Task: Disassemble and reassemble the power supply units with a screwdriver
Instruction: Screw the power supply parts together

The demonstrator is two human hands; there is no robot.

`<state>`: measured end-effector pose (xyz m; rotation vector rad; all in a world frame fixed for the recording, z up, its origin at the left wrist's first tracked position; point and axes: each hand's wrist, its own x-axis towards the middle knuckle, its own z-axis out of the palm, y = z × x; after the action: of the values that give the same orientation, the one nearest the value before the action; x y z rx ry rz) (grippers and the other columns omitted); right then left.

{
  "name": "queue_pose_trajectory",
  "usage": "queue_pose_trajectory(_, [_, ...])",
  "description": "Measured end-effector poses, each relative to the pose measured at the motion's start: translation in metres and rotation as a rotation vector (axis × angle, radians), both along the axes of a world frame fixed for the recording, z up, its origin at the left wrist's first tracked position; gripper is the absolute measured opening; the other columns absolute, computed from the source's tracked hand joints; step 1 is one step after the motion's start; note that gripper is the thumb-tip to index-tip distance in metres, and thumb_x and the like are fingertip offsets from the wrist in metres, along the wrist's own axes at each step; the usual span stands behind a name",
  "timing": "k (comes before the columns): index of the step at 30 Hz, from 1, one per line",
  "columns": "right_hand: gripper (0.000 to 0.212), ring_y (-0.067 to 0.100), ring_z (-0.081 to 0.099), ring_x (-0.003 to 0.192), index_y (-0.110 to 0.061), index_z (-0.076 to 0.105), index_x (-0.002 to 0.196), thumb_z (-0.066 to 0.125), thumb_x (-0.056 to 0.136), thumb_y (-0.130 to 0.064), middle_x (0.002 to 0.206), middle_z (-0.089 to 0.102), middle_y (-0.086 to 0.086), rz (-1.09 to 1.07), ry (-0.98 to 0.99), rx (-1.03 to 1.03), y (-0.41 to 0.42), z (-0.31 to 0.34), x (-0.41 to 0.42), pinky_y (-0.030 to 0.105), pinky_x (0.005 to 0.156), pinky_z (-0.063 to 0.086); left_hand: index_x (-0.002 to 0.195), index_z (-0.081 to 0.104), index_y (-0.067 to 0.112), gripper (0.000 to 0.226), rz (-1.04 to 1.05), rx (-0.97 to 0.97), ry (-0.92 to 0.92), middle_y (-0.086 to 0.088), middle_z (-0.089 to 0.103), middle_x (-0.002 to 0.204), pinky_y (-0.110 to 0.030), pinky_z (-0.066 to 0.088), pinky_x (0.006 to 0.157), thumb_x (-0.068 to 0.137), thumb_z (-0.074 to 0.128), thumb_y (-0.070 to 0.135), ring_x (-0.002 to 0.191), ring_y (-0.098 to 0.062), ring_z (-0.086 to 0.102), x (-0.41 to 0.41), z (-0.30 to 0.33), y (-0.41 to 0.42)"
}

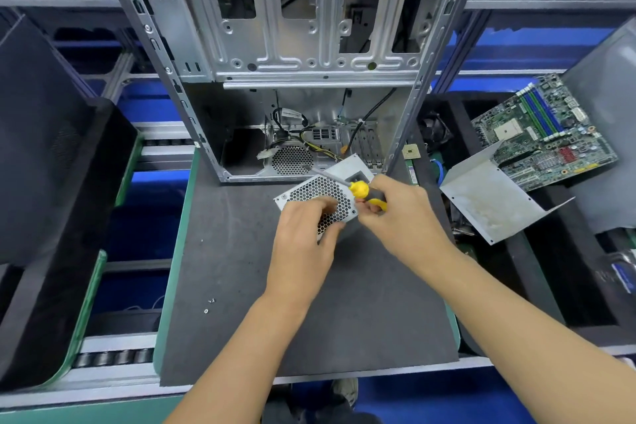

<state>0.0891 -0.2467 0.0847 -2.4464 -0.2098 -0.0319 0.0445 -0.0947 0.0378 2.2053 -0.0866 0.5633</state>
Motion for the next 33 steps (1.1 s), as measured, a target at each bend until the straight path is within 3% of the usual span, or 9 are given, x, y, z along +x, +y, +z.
queue_pose_trajectory(4, [0.011,0.026,0.051,0.073,-0.009,0.054,0.080,0.065,0.082,-0.010,0.071,0.054,0.003,0.123,-0.013,-0.165,0.001,0.004,0.003,0.040,0.062,0.046,0.100,0.069,0.007,0.027,0.010,0.001,0.001,0.010,0.056,0.098,-0.008,0.040,0.092,0.077,0.080,0.000,0.101,-0.012,0.051,0.003,-0.004,-0.003])
queue_pose_trajectory(8, [0.024,0.024,0.039,0.068,-0.013,0.040,0.075,0.062,0.080,-0.005,0.063,0.031,-0.011,0.214,-0.056,-0.293,0.005,0.011,0.005,0.034,0.058,0.027,0.093,0.068,0.010,0.021,0.051,0.019,0.005,0.027,0.039,0.090,-0.027,0.050,0.080,0.076,0.078,0.004,0.097,-0.016,0.048,0.005,-0.002,-0.009])
queue_pose_trajectory(12, [0.029,0.027,0.038,0.068,-0.016,0.036,0.081,0.063,0.086,-0.008,0.068,0.036,-0.005,0.300,-0.080,-0.414,0.008,0.020,0.010,0.033,0.059,0.024,0.073,0.064,0.003,0.012,0.110,0.065,0.005,-0.006,0.062,0.076,-0.038,0.054,0.069,0.072,0.074,0.009,0.088,-0.018,0.042,0.008,-0.006,-0.013])
queue_pose_trajectory(14, [0.030,0.028,0.037,0.067,-0.016,0.036,0.083,0.064,0.088,-0.009,0.071,0.037,-0.003,0.310,-0.083,-0.436,0.008,0.023,0.011,0.034,0.059,0.023,0.070,0.063,0.003,0.014,0.130,0.047,0.031,-0.008,0.063,0.073,-0.042,0.056,0.070,0.073,0.072,0.014,0.086,-0.018,0.040,0.010,-0.007,-0.014])
queue_pose_trajectory(20, [0.024,0.027,0.043,0.070,-0.018,0.040,0.086,0.062,0.090,-0.010,0.074,0.044,-0.001,0.294,-0.062,-0.376,0.003,0.021,0.012,0.034,0.059,0.029,0.090,0.074,0.007,0.018,0.097,0.048,0.006,-0.004,0.066,0.080,-0.044,0.053,0.075,0.074,0.080,0.005,0.090,-0.020,0.047,0.013,-0.004,-0.015])
queue_pose_trajectory(25, [0.008,0.031,0.050,0.074,-0.005,0.056,0.090,0.058,0.085,0.001,0.078,0.052,0.008,0.312,-0.096,-0.356,-0.002,0.016,0.009,0.039,0.062,0.037,0.095,0.078,0.014,0.022,0.052,0.099,-0.006,0.004,0.069,0.083,-0.045,0.047,0.073,0.076,0.076,0.004,0.085,-0.027,0.055,0.013,-0.001,-0.014])
queue_pose_trajectory(33, [0.015,0.029,0.052,0.071,-0.007,0.057,0.081,0.071,0.082,-0.004,0.075,0.058,0.005,0.219,-0.079,-0.119,-0.006,0.003,0.009,0.038,0.061,0.042,0.086,0.073,0.014,0.014,0.044,0.112,-0.028,0.002,0.067,0.078,-0.043,0.047,0.069,0.075,0.073,0.006,0.079,-0.030,0.056,0.014,0.002,-0.015])
